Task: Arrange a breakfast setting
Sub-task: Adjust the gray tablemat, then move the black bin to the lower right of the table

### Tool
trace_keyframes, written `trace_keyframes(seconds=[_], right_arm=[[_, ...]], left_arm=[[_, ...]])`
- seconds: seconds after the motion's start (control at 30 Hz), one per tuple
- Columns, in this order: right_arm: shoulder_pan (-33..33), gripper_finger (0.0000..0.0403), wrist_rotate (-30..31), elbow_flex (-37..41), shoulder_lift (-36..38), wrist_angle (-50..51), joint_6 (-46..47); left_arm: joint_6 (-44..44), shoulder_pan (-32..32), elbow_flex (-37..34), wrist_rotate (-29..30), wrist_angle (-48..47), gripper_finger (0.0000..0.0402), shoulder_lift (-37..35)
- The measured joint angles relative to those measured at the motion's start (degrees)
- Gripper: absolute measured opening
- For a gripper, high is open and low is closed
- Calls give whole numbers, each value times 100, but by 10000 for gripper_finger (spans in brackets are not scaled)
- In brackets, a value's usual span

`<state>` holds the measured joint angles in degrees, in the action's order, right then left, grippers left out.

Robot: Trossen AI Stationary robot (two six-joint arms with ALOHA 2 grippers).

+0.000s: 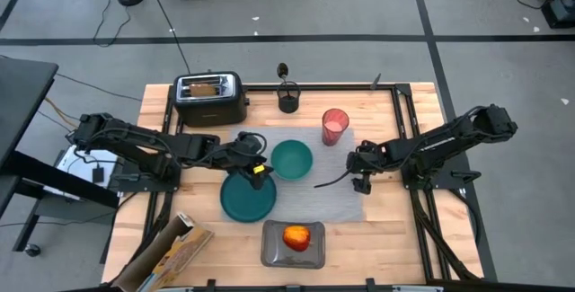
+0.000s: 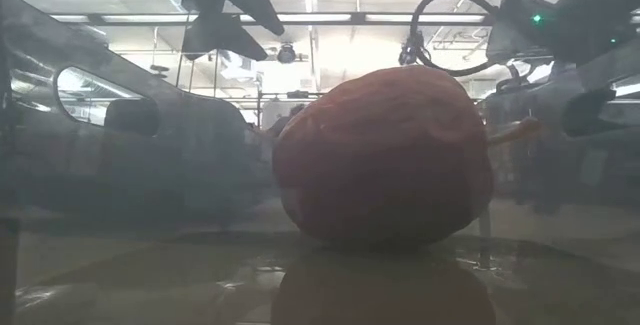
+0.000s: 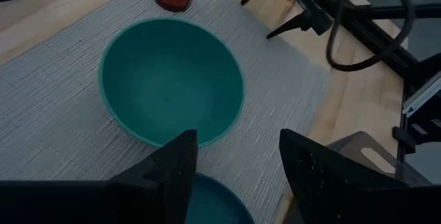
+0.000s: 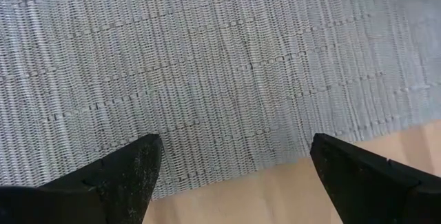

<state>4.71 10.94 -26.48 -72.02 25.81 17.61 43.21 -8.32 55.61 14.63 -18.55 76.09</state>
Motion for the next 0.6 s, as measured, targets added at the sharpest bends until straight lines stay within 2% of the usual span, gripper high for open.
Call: trace_keyframes(seconds=[0.1, 0.2, 0.33, 0.47, 0.6], right_arm=[[132, 374, 99, -398, 210, 583, -92], [351, 374, 172, -1016, 426, 1535, -92], [784, 374, 282, -2008, 555, 2318, -7], [1293, 374, 310, -2821, 448, 2341, 298], [1935, 373, 323, -3485, 26, 2027, 706]], left_arm=[[4, -54, 0, -88, 508, 212, -81], [-79, -241, 22, -128, 1432, 205, -188], [-106, -528, 13, -150, 1519, 189, -320], [41, -929, 32, -94, 1578, 177, -400], [197, -1504, 28, 201, 1907, 174, -250]])
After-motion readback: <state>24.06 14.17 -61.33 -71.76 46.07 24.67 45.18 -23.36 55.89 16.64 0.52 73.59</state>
